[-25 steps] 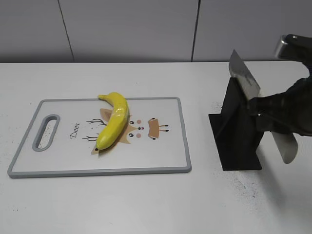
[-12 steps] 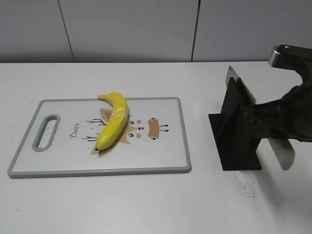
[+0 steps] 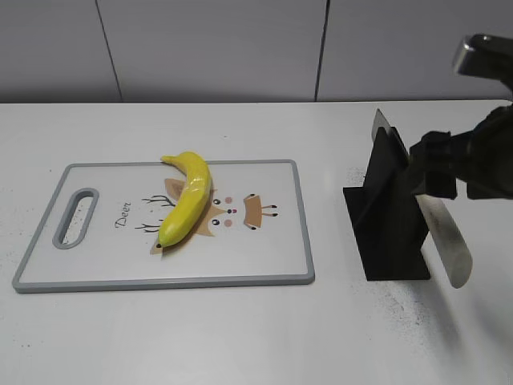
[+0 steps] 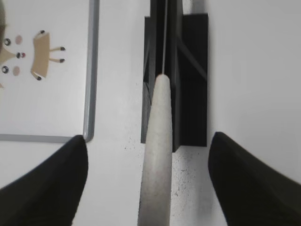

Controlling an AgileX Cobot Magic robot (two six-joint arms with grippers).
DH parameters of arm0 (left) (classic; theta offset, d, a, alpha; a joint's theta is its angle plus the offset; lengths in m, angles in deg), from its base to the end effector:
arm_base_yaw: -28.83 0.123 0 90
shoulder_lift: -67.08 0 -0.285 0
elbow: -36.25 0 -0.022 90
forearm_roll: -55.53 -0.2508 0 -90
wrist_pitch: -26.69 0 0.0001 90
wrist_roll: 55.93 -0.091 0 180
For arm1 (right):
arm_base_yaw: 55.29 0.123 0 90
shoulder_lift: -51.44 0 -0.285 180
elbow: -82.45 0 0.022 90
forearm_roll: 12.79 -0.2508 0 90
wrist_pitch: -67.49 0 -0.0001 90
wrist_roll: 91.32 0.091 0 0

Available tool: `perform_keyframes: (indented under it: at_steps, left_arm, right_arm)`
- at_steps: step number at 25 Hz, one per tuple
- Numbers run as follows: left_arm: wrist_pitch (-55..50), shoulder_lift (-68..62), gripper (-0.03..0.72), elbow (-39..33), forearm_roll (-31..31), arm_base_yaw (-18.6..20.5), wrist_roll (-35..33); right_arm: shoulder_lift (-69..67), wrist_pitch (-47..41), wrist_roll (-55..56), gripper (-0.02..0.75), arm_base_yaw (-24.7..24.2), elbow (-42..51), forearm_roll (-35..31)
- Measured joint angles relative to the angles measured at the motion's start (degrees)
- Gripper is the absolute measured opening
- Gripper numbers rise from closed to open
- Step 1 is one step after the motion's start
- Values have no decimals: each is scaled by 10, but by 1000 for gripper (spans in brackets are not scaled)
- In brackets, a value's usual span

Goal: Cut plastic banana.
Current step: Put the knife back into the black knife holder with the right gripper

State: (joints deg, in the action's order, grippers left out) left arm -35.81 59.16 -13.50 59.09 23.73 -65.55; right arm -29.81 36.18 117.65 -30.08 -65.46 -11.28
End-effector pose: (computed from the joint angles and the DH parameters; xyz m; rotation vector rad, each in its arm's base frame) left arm -0.0040 -0.0047 0.2693 0.2716 2.0781 -0.0275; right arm 0.2251 0.1046 0.2513 0.0608 2.5606 0.3479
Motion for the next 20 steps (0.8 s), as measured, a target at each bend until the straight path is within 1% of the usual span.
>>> perform_keyframes:
  at_steps: [2,6,15,20]
  left_arm:
    - [0,0,438,0,0,0,0]
    - [0,0,437,0,0,0,0]
    - [0,0,421,0,0,0,0]
    - [0,0,423,0,1,0,0]
  right_arm:
    - [20,-6,-30,601,0,-13,0]
    - [76,-40,-125,594,0,-30,0]
    - [238,-190,-295,594,0,-31,-1]
    - [326,-234,-344,593,0,-15,-7]
